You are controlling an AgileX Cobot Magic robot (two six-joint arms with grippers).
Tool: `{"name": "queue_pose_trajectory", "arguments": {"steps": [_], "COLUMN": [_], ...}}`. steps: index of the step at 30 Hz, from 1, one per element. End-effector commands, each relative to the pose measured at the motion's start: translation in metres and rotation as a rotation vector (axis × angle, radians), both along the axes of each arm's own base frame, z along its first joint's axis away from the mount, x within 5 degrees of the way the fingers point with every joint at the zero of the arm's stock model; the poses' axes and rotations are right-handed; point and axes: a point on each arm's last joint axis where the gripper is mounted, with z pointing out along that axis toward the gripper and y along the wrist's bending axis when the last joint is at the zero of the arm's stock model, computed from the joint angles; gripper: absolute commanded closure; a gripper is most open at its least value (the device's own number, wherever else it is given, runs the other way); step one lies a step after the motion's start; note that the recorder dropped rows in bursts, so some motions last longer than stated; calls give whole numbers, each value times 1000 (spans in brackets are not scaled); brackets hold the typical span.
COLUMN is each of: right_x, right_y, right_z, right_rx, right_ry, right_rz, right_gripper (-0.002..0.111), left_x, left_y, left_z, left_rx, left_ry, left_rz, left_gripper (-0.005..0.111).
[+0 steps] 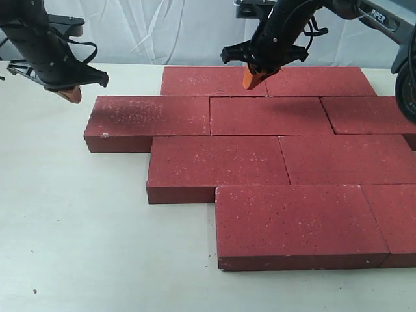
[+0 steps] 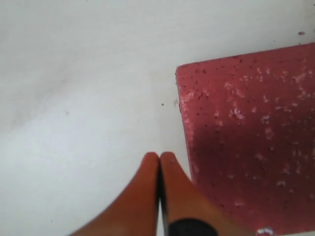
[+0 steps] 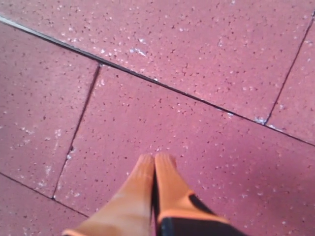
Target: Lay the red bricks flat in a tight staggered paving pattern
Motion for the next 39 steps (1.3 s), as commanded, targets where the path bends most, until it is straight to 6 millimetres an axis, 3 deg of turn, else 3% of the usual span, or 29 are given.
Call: {"name": "queue_pose_trajectory", "arguments": {"steps": [1, 9, 16, 26, 33, 39], "right_x": [-4, -14, -42, -82, -111, -164], "right_y": [-2, -4, -14, -34, -93, -137], "right_z": [20, 48, 36, 33, 50, 68], "right_rx": [41, 71, 14, -28, -18, -78], "right_ry": [-21, -47, 56, 81, 39, -131], "right_rz": [-18, -59, -56, -87, -230, -332], "right_gripper": [109, 109, 109, 109, 109, 109], "left_x": [-9, -25, -49, -89, -135, -159], "left_y": [0, 0, 0, 5, 12, 14], "left_z": [22, 51, 74, 88, 95, 107], "left_rx": [-9, -31, -87, -91, -89, -124], "left_ry": [-9, -1, -63, -104, -171, -285], "left_rz": [0, 12, 25, 26, 10, 20], "left_gripper": [107, 107, 107, 107, 107, 107]}}
